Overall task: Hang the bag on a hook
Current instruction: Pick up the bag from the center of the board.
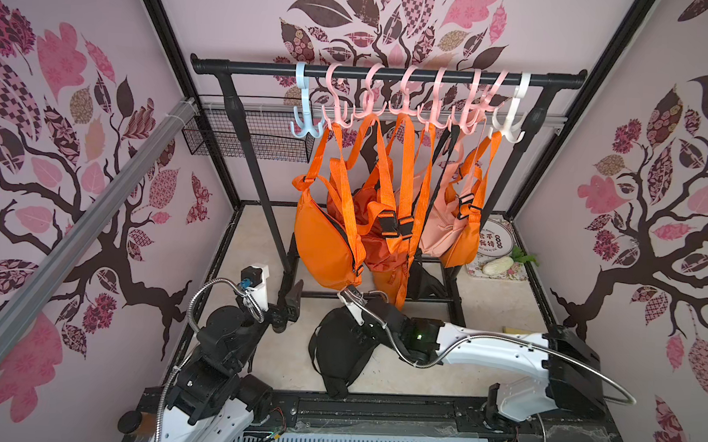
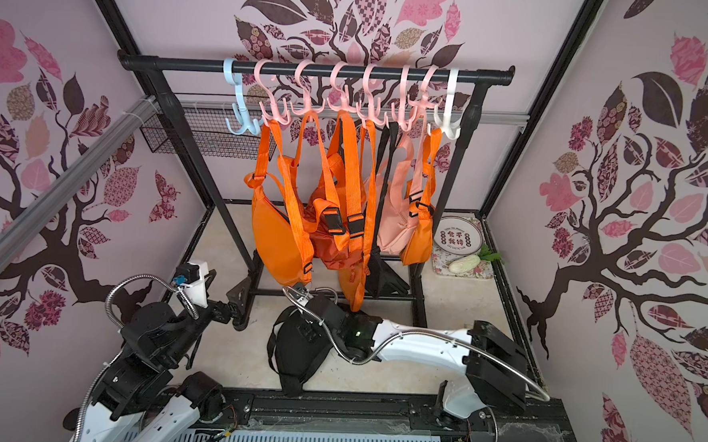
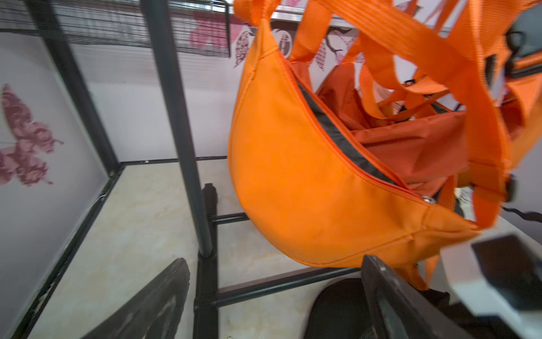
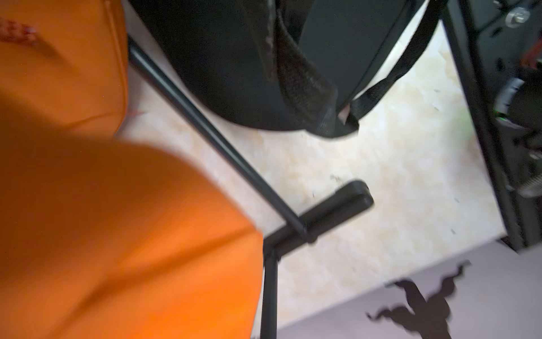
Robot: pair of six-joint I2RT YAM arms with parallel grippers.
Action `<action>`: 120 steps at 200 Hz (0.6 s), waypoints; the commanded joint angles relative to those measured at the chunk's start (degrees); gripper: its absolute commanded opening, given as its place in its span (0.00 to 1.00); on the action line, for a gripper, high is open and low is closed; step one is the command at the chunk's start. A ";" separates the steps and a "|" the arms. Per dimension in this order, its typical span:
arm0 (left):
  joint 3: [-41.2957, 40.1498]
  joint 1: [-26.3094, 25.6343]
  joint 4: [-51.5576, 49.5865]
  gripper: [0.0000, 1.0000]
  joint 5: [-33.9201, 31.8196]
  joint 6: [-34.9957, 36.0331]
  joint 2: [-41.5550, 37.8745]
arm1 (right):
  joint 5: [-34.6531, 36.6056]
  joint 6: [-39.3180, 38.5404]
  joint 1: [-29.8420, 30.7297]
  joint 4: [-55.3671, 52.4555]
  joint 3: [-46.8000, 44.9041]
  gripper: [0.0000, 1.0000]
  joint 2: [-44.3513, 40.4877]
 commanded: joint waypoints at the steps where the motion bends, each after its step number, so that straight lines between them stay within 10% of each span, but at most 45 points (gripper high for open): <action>1: 5.02 -0.33 0.72 0.93 14.27 2.15 0.01 | 0.91 -2.44 0.05 -3.77 4.68 0.00 -5.71; 69: 8.16 -0.31 -2.05 0.90 35.47 1.02 1.53 | -1.22 -4.04 0.10 -12.44 20.32 0.00 -9.30; 120: 8.02 -0.67 -3.74 0.82 28.06 3.32 3.94 | -6.02 -4.41 0.29 -15.85 28.03 0.00 -10.95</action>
